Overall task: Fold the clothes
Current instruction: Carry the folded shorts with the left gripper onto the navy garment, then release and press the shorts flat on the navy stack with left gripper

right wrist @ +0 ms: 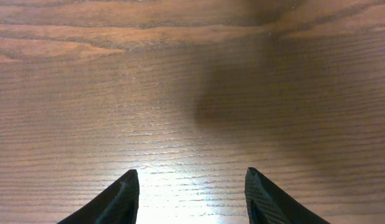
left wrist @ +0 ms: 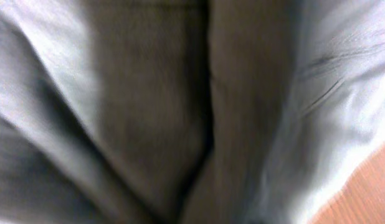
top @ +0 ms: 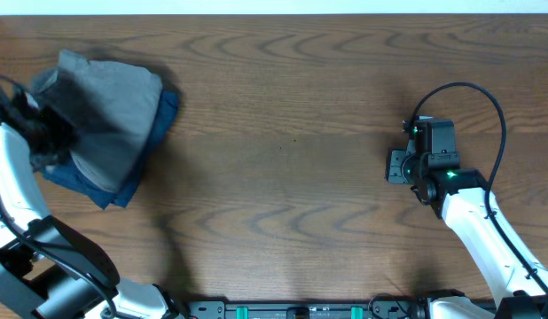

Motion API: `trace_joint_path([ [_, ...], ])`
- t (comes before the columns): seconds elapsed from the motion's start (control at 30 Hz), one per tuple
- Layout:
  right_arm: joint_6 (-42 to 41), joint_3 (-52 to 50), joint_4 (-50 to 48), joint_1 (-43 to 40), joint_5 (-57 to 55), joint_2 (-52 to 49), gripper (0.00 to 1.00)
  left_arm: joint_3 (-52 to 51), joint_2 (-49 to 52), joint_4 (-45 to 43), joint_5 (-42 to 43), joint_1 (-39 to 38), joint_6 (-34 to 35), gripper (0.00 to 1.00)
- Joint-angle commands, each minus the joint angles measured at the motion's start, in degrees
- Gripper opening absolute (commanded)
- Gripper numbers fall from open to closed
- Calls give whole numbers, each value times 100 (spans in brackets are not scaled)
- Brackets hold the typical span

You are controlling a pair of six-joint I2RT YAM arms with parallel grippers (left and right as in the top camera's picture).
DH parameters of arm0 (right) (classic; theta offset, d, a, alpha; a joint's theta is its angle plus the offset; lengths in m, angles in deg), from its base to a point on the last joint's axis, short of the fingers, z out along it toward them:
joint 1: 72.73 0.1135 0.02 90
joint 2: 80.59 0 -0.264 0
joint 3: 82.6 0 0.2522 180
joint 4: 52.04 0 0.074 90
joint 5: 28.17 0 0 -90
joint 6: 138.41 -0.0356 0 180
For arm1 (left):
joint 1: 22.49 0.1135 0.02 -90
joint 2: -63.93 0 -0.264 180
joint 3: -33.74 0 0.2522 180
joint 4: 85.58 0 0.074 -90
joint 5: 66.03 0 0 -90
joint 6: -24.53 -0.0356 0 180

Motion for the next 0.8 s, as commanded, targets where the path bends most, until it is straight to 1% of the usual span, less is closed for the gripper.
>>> trace_joint_path([
  [0.0,57,37,7,-76,-46,52,54,-20,-179,490,697,203,466,98],
  [0.03,57,37,13,-76,-44,50,53,-20,-188,590,719,258,723,98],
  [0.07,57,37,20,-76,-46,52,54,-17,-205,627,848,302,817,98],
  [0.23,59,37,55,-76,-48,50,54,61,-588,442,2330,380,555,98],
  [0.3,57,37,39,-76,-48,50,54,70,-863,133,2592,286,542,99],
  [0.33,57,37,28,-76,-46,50,54,70,-1014,-72,2546,214,540,100],
  [0.4,55,37,28,-76,-46,50,54,68,-1200,-374,2186,70,540,100],
  [0.47,55,37,44,-76,-44,50,54,68,-1292,-625,1539,-120,544,91],
  [0.5,55,37,57,-76,-44,50,54,68,-1290,-688,1390,-177,544,89],
  [0.57,55,37,96,-76,-44,50,54,61,-1211,-822,1104,-278,544,87],
  [0.7,55,37,184,-76,-44,50,54,61,-953,-1113,1010,-282,542,87],
  [0.77,55,37,219,-76,-42,50,54,61,-789,-1167,643,-280,546,87],
])
